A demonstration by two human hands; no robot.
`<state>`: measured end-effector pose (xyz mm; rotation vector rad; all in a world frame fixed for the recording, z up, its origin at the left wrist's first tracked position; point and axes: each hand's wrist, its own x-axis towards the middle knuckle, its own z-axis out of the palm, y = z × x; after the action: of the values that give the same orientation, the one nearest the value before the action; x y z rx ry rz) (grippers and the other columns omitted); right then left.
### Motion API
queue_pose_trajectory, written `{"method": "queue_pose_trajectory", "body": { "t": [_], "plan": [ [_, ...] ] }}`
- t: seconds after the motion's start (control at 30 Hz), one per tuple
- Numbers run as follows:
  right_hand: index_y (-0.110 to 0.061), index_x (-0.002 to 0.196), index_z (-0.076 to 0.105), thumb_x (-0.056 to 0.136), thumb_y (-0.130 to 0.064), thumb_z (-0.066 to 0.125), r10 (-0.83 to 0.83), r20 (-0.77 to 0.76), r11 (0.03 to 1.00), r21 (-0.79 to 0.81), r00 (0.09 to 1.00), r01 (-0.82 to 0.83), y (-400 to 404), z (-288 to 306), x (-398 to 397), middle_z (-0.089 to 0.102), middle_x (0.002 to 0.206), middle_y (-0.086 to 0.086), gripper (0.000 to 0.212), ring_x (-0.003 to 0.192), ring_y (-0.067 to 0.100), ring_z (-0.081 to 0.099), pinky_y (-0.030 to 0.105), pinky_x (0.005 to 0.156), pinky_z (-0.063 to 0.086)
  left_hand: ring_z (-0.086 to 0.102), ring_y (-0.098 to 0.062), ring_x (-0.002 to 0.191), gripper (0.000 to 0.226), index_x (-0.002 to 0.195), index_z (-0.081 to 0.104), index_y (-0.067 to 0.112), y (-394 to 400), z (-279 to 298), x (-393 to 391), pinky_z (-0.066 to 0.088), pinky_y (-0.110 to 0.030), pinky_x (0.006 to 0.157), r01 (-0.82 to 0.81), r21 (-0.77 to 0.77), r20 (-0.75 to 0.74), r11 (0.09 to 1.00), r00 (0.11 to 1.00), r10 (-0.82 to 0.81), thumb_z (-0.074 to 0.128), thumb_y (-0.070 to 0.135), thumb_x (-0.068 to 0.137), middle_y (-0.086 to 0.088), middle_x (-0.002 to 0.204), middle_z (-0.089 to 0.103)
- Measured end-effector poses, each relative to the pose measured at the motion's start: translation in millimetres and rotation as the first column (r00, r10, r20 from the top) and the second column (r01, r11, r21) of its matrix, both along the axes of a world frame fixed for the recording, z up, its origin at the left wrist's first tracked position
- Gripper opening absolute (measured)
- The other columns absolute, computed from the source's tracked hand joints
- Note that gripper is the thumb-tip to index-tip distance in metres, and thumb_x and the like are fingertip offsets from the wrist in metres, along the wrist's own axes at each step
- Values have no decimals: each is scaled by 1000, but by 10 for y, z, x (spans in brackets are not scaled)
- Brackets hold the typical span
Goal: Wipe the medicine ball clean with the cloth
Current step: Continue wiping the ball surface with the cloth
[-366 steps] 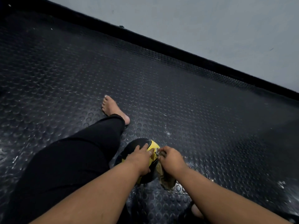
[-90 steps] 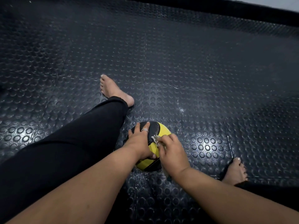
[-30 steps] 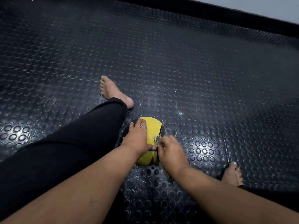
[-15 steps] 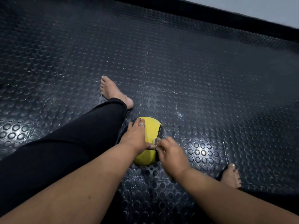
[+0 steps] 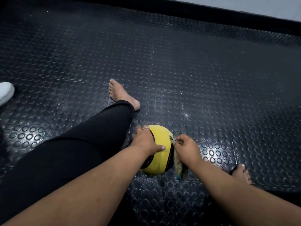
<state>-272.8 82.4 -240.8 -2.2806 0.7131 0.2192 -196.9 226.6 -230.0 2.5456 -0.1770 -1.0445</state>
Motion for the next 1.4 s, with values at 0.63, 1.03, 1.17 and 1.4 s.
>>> {"method": "queue_pose_trajectory", "body": {
  "t": [0.63, 1.03, 1.17, 1.4],
  "plan": [
    [-12, 89, 59, 92, -15, 51, -4, -54, 1000, -27, 999, 2, 129, -43, 136, 55, 88, 1, 8, 82, 18, 53, 23, 65, 33, 11, -42, 146, 148, 151, -22, 29, 52, -84, 42, 24, -51, 117, 42, 94, -187, 995, 982, -24, 89, 52, 57, -16, 160, -8],
    [-19, 84, 44, 95, -15, 46, -49, -133, 999, -23, 990, 46, 338, 31, 58, 49, 76, -5, 12, 63, 4, 43, 16, 47, 25, 2, -40, 147, 147, 152, -17, 35, 24, -171, -28, 24, -55, 115, -44, 45, -182, 998, 982, 52, 93, 44, 55, -11, 160, -10],
    [-22, 79, 42, 96, -14, 43, -120, -94, 993, 2, 988, 121, 387, 21, 59, 49, 74, -5, 19, 63, 7, 44, 18, 46, 25, 4, -41, 146, 146, 152, -17, 35, 15, -184, 27, 24, -55, 115, -35, 45, -183, 998, 982, 42, 92, 44, 56, -13, 160, -9],
    [-16, 90, 45, 96, -12, 40, -123, -165, 992, -9, 979, 123, 238, -57, 267, 53, 79, 2, 8, 69, 19, 48, 26, 48, 29, 7, -43, 145, 142, 152, -15, 36, -42, -211, 58, 26, -55, 114, -40, 35, -161, 999, 986, 45, 90, 47, 58, -14, 160, -9]
  ]
}}
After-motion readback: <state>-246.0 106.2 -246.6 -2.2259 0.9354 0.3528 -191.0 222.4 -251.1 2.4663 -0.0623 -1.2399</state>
